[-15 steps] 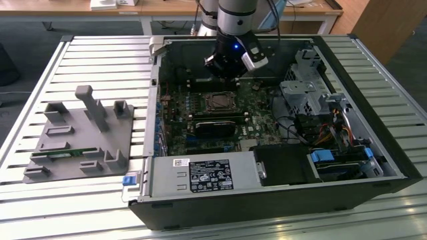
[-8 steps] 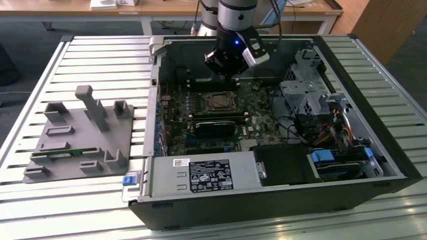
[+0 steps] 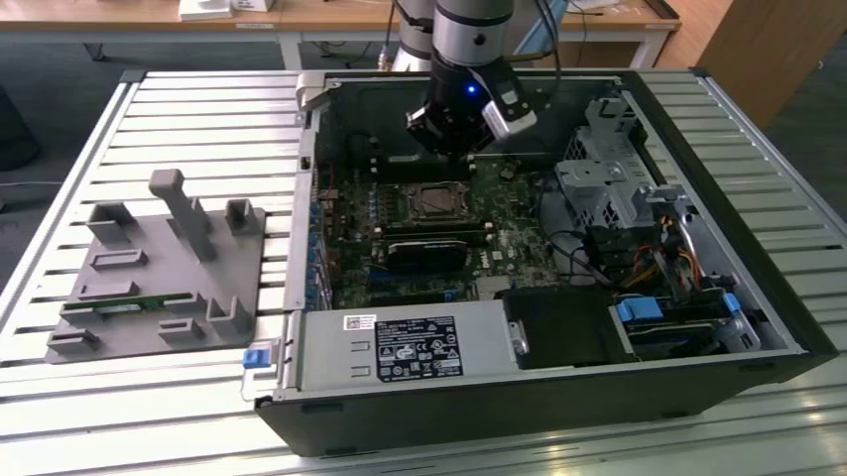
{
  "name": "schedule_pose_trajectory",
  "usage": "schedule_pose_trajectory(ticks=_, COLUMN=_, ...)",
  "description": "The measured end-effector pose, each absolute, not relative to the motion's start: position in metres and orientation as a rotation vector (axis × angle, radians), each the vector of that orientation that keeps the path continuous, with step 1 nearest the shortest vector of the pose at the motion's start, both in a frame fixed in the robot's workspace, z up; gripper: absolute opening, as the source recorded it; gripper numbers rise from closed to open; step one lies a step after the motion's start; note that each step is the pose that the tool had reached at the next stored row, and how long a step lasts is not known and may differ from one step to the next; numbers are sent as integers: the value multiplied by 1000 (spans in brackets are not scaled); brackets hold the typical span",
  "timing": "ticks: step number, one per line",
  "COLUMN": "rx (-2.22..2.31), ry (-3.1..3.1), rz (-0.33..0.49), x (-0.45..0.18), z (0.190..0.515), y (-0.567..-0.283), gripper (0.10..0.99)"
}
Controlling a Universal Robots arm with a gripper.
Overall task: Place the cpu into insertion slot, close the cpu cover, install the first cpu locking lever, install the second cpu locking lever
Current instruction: 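Install the second cpu locking lever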
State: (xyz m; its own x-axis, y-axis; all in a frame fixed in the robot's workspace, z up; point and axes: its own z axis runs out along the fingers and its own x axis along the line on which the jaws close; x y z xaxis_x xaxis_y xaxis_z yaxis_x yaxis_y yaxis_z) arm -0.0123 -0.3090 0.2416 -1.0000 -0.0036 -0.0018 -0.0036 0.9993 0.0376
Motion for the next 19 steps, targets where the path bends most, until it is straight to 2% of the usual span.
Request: schedule_pose_trajectory(ticks=19, rx=-5, ry=3140, rz=59, x=-12, z=240, y=-342, gripper=106)
